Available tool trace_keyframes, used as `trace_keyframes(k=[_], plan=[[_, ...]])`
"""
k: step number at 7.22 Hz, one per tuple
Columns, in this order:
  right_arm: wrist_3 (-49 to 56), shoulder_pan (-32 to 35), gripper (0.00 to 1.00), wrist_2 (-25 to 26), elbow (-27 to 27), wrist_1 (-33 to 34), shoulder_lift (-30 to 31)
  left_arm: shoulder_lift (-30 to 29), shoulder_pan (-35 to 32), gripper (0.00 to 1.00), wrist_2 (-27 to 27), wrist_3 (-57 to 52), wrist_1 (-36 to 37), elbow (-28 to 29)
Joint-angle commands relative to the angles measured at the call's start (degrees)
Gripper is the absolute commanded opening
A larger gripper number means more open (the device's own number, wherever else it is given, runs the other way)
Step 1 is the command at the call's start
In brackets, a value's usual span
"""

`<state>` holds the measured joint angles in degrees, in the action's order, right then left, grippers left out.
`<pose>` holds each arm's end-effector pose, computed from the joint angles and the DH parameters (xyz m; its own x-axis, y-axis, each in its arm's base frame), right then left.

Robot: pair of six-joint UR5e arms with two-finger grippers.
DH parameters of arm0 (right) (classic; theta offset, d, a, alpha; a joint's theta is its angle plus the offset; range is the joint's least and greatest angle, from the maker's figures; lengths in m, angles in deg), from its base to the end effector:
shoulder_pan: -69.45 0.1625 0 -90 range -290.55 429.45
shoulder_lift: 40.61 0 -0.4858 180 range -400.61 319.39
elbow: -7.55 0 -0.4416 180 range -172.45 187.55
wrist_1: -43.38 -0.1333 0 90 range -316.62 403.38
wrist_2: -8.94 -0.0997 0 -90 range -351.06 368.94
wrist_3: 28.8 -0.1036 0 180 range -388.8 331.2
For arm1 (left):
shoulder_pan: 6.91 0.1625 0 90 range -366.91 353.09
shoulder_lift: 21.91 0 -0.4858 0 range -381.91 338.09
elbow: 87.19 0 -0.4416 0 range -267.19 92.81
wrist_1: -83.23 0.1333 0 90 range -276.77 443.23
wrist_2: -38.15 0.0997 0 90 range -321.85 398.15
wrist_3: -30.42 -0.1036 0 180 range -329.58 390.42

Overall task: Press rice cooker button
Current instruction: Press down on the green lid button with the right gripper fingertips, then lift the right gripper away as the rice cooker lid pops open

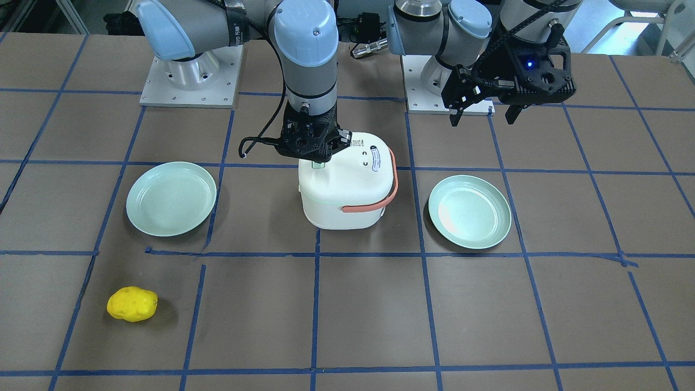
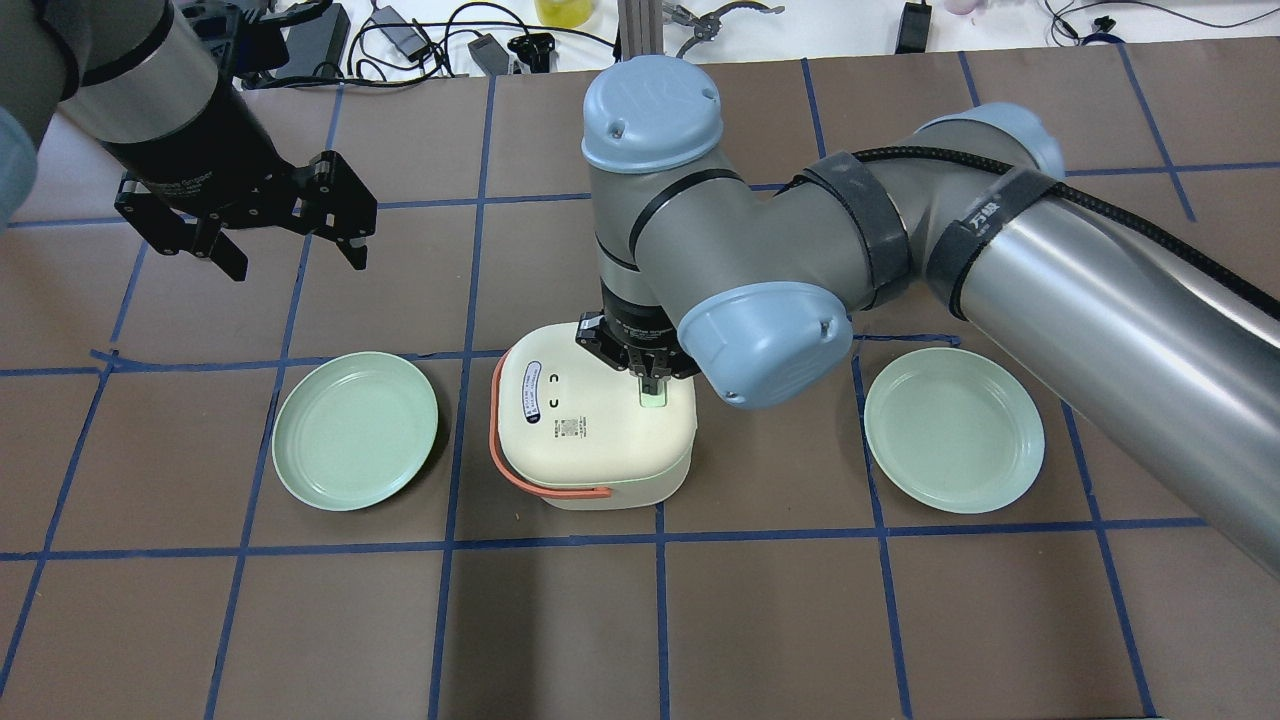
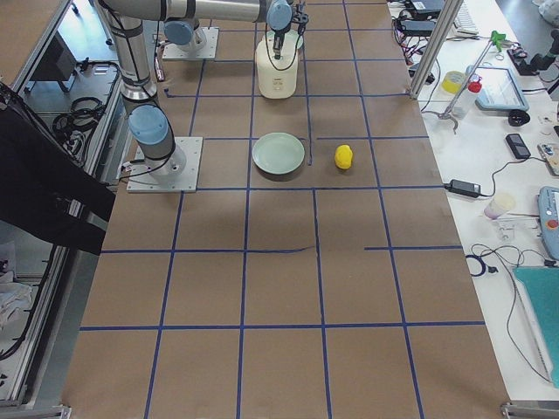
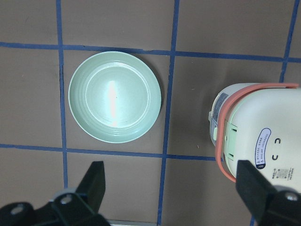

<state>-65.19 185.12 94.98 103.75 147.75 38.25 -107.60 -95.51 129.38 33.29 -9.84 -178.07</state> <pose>0.3907 -0.4886 0.3992 -0.9817 0.1887 -0.0248 0.1861 0.9790 0.0826 -0.1187 -0.5077 0.5704 -0.9970 -0.0746 -0.0211 -0.0744 0.9972 -0.0074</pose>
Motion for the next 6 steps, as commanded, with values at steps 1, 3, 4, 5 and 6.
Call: trace_keyframes(k=[1,3,4,5,6], plan=[[0.3,0.0,0.0,0.0,-0.1,0.0,0.0,0.0,0.0,1.0,0.0,0.0,0.0,0.0],[-0.2,-0.2,0.63,0.1,-1.0,0.2,0.2,0.0,0.0,1.0,0.0,0.0,0.0,0.0],[0.2,-0.7,1.0,0.2,-1.5,0.1,0.7,0.0,0.0,1.0,0.0,0.0,0.0,0.0],[0.4,-1.3,1.0,0.1,-2.9,-0.3,1.3,0.0,0.0,1.0,0.0,-0.1,0.0,0.0],[0.9,-1.9,1.0,0.1,-3.8,-0.9,1.8,0.0,0.0,1.0,0.0,-0.1,0.0,0.0]])
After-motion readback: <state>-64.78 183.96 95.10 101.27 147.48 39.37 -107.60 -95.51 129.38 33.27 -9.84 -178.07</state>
